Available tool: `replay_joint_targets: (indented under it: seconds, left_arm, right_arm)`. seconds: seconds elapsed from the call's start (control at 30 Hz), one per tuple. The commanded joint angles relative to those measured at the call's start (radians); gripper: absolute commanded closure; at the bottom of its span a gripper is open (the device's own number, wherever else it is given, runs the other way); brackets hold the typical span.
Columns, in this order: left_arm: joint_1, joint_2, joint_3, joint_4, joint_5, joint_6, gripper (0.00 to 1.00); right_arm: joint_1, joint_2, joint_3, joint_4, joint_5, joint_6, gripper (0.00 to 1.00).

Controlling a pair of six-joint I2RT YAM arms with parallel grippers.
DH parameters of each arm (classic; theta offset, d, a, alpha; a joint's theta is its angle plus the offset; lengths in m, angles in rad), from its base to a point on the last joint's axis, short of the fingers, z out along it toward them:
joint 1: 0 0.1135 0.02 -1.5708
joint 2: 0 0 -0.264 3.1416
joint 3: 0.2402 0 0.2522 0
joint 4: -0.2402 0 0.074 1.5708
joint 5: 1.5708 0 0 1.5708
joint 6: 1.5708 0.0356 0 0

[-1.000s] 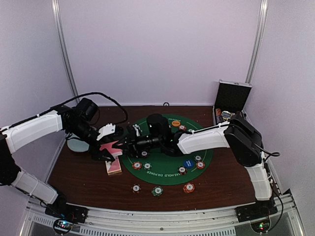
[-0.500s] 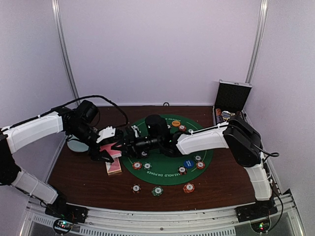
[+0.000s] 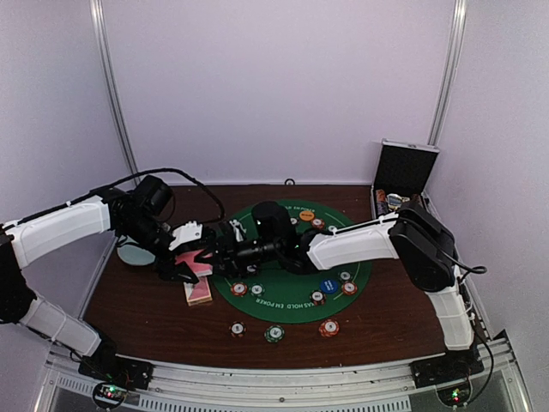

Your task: Distribute texas hold em gaming equipment

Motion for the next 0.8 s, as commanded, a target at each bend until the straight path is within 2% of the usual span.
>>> replay_joint_targets:
  seconds: [0.0,0.07,0.2,0.4,0.57,0.77]
  left_arm:
    - [0.0,-0.008,0.011,0.054,0.008,-0.012,0.62]
    - [0.0,-0.006,0.013,0.053,0.004,-0.016,0.61]
    - [0.0,-0.003,0.016,0.048,-0.001,-0.015,0.61]
    - [0.0,-0.001,0.01,0.047,-0.011,-0.012,0.6]
    - [0.0,0.001,0.022,0.042,-0.004,-0.016,0.56]
    - [0.0,0.005,0.04,0.022,0.0,-0.014,0.58]
  right_arm:
    - [-0.004,-0.004,0.011,-0.077,0.007,-0.017,0.62]
    - [-0.003,0.002,0.023,-0.07,0.006,-0.014,0.54]
    - [0.0,0.014,0.045,-0.061,-0.004,-0.008,0.47]
    - [0.003,0.018,0.066,-0.107,-0.021,-0.032,0.42]
    - [0.005,0.021,0.073,-0.131,-0.03,-0.045,0.38]
    - [0.003,0.03,0.086,-0.182,-0.042,-0.065,0.38]
